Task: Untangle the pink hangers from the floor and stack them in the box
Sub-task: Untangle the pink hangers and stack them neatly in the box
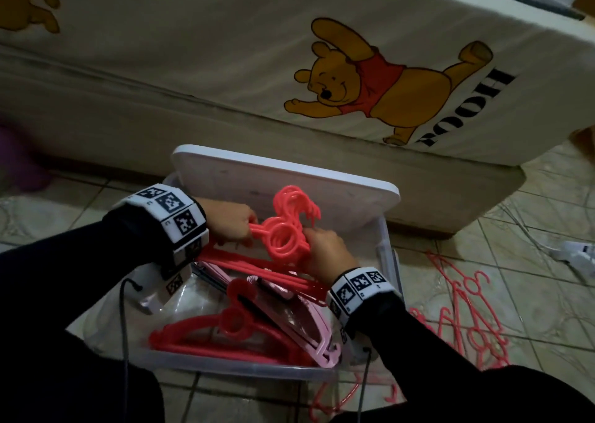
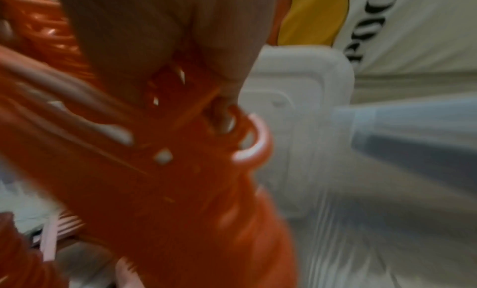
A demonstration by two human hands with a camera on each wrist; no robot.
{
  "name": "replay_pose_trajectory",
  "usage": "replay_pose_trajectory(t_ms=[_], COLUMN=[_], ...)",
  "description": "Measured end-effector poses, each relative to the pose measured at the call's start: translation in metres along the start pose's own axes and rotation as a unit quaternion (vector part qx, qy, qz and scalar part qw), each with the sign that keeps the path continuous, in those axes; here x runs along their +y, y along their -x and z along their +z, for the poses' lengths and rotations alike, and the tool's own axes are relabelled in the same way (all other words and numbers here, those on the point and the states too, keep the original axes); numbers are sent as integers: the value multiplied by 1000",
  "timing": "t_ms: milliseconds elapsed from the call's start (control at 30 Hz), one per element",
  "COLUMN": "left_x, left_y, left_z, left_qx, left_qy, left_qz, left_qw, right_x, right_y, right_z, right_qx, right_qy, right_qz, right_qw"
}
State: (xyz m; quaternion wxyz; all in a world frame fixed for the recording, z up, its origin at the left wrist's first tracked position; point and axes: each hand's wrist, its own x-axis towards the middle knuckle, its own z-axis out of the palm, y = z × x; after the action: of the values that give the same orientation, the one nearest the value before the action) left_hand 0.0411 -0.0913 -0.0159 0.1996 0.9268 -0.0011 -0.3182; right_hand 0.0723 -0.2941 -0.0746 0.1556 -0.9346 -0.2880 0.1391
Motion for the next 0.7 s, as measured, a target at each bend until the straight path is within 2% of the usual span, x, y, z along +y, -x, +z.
replay_pose_trajectory(t_ms=[133, 333, 467, 600, 700], left_x=[3, 7, 7, 10, 15], left_y=[-13, -33, -41, -45, -48], left_z=[5, 14, 21, 27, 34], left_qx=[23, 23, 60, 114, 102], left_qy=[-64, -116, -193, -189, -195], left_qz=[-1, 20, 26, 93, 124], left_qw=[998, 993, 979, 971, 968], right_x=[8, 12, 7, 4, 1], right_y=[-2, -2, -5, -8, -8], right_z=[8, 5, 4, 7, 13], right_qx=[40, -23, -59, -70, -49], right_qy=[2, -19, -55, -49, -6], right_qz=[36, 41, 38, 51, 67], right_qw=[999, 999, 996, 995, 997])
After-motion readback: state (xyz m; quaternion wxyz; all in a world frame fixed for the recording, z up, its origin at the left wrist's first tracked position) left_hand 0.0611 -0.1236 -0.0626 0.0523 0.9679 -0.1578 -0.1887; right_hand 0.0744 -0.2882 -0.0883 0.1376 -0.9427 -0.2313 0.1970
